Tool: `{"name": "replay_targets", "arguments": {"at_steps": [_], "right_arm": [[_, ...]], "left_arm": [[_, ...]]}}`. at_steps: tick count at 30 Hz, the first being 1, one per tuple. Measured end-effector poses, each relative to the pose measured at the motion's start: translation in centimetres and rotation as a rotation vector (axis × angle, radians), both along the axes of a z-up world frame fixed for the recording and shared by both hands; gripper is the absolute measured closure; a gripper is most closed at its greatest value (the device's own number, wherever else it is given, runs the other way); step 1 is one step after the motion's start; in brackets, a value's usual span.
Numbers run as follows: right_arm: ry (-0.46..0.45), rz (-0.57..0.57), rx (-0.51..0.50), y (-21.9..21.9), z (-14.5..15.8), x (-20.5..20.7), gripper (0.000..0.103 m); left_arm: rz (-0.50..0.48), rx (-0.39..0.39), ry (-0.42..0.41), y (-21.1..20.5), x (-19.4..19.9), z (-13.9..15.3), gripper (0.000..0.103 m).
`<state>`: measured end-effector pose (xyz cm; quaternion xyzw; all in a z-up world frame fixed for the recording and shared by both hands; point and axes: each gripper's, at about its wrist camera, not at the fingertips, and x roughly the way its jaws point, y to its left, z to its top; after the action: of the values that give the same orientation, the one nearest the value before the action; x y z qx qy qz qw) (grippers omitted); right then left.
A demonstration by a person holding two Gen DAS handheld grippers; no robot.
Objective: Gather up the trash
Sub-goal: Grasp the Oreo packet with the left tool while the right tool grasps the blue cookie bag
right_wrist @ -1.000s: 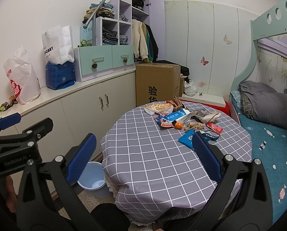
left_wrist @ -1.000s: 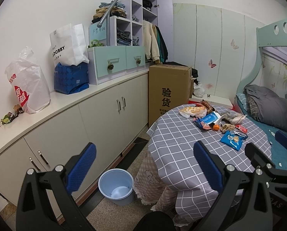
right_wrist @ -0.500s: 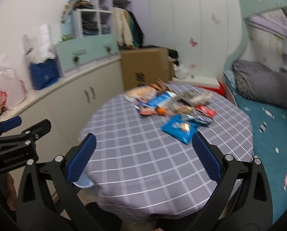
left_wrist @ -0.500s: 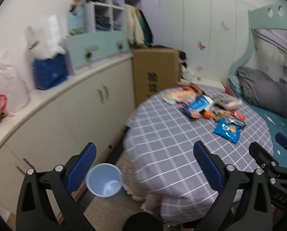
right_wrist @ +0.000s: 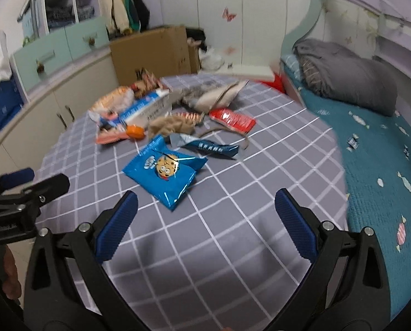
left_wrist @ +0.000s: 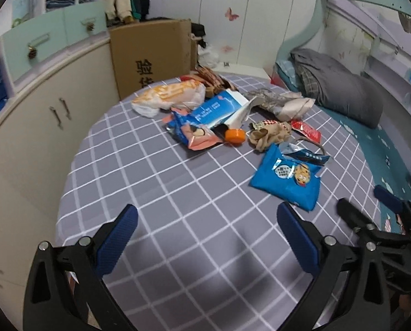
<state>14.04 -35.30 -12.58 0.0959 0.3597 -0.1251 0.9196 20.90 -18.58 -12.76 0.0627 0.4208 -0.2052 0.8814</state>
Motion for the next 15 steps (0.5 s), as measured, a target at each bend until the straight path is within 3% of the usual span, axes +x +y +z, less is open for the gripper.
{"name": "replay_targets", "arguments": {"at_steps": [6, 13, 14, 15], "right_arm": [[0.078, 0.053, 0.029, 0.1, -2.0, 4.9, 0.006], [0.12, 0.092, 0.059, 0.2, -3.1, 7.7, 0.006], [0.126, 0.097, 0.066, 0.2, -3.3, 7.9, 0.006], [0.134, 0.098, 0.07, 0.2, -3.6, 8.1, 0.006]], "left_arm": [[0.024, -0.016, 0.044, 0.2, 4.1, -0.9, 0.005], [0.097, -0.069, 0.085, 0.4, 8.9, -2.1, 0.005], [0.107, -0.073, 0.097, 0.2, 9.6, -2.4, 0.009], [0.109, -0.079, 0.112, -0.2, 10.3, -2.6, 0.022]]}}
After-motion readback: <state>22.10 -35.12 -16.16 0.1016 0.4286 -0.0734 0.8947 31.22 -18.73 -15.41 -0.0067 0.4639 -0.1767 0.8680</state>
